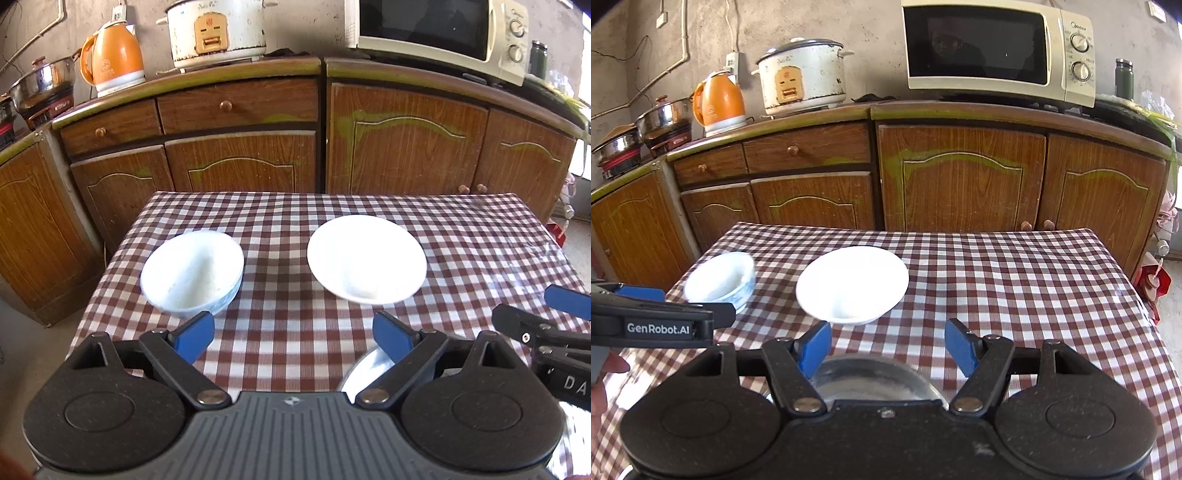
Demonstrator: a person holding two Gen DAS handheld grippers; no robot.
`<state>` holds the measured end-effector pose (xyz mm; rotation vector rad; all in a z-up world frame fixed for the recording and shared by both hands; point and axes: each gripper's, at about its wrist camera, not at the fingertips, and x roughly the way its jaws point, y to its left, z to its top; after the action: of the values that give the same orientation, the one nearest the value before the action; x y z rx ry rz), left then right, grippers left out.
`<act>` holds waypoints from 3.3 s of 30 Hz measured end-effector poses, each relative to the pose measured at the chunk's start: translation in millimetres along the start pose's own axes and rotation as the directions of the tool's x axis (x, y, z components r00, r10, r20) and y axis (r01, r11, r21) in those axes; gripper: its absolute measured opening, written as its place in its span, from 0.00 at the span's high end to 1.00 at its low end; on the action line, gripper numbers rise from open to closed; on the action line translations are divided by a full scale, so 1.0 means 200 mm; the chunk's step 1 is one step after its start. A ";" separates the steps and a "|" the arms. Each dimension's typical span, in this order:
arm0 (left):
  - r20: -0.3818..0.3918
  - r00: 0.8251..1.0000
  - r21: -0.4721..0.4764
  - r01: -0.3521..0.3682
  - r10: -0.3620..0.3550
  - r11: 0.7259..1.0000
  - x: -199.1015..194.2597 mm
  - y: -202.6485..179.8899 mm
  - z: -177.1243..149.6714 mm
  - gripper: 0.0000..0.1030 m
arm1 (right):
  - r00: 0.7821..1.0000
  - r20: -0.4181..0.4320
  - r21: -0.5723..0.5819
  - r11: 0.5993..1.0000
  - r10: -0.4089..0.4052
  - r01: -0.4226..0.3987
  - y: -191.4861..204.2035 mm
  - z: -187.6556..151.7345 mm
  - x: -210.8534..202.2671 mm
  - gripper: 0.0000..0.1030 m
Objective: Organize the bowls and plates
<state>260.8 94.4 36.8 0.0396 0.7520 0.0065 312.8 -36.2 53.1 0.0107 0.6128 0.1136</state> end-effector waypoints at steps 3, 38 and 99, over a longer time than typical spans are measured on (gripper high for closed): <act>-0.002 1.000 0.003 -0.010 0.010 1.000 0.08 0.00 0.04 0.08 | 1.000 -0.002 0.007 1.000 -0.001 0.001 -0.04 0.06 0.09 0.22; -0.101 0.994 0.027 0.036 -0.033 0.999 0.81 -0.06 0.16 0.61 | 0.968 -0.230 0.223 0.974 0.095 -0.043 -0.19 0.10 1.05 0.53; 0.051 0.998 -0.004 0.026 -0.026 1.000 -0.45 -0.13 -0.11 0.78 | 0.992 -0.053 0.090 0.990 0.113 -0.108 0.08 0.04 -0.36 0.79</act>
<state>178.7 66.7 81.5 0.0256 0.7018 -0.0177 257.9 -27.0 101.0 0.1257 0.6752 0.1951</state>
